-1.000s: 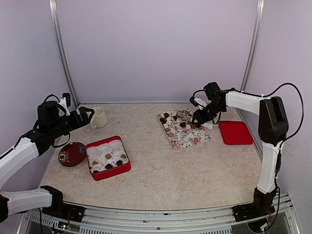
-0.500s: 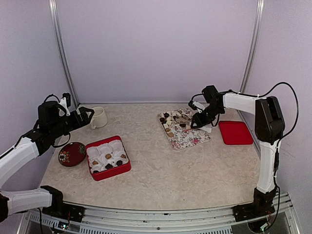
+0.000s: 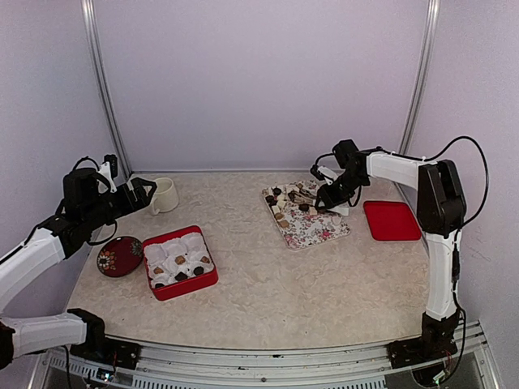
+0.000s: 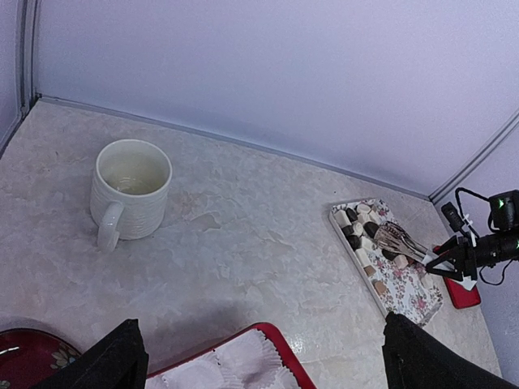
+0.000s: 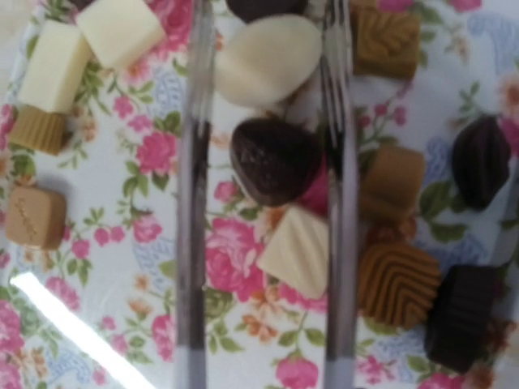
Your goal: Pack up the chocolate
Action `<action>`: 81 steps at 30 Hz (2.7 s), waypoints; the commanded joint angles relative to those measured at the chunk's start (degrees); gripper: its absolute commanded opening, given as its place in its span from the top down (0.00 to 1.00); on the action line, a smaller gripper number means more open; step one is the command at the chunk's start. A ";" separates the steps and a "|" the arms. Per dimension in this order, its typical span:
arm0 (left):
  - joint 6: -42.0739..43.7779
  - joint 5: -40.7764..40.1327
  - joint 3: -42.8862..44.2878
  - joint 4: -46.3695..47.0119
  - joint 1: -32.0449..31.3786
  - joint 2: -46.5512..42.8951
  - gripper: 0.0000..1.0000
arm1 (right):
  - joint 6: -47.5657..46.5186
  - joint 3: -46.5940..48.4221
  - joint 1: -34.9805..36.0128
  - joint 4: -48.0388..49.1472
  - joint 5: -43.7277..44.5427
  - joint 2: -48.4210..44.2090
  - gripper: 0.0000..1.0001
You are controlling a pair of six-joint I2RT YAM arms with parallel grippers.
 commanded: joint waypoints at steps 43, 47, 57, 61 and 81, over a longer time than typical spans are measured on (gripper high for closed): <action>0.16 0.41 1.67 0.44 -0.03 0.27 0.01 | -2.44 -10.33 7.98 0.21 5.43 -7.83 0.66; -0.01 0.50 1.75 0.78 -0.10 0.49 0.01 | -2.30 -10.63 7.98 0.35 5.64 -8.03 0.60; -0.02 0.62 1.76 0.99 -0.09 0.75 0.01 | -2.08 -10.47 7.98 0.67 5.53 -7.64 0.61; -0.07 0.55 1.84 0.96 -0.04 0.85 0.01 | -2.17 -10.11 7.98 0.38 5.82 -7.99 0.67; -1.00 -0.59 1.93 1.27 0.05 1.31 0.01 | -3.24 1.35 13.94 -3.46 3.65 -12.71 0.71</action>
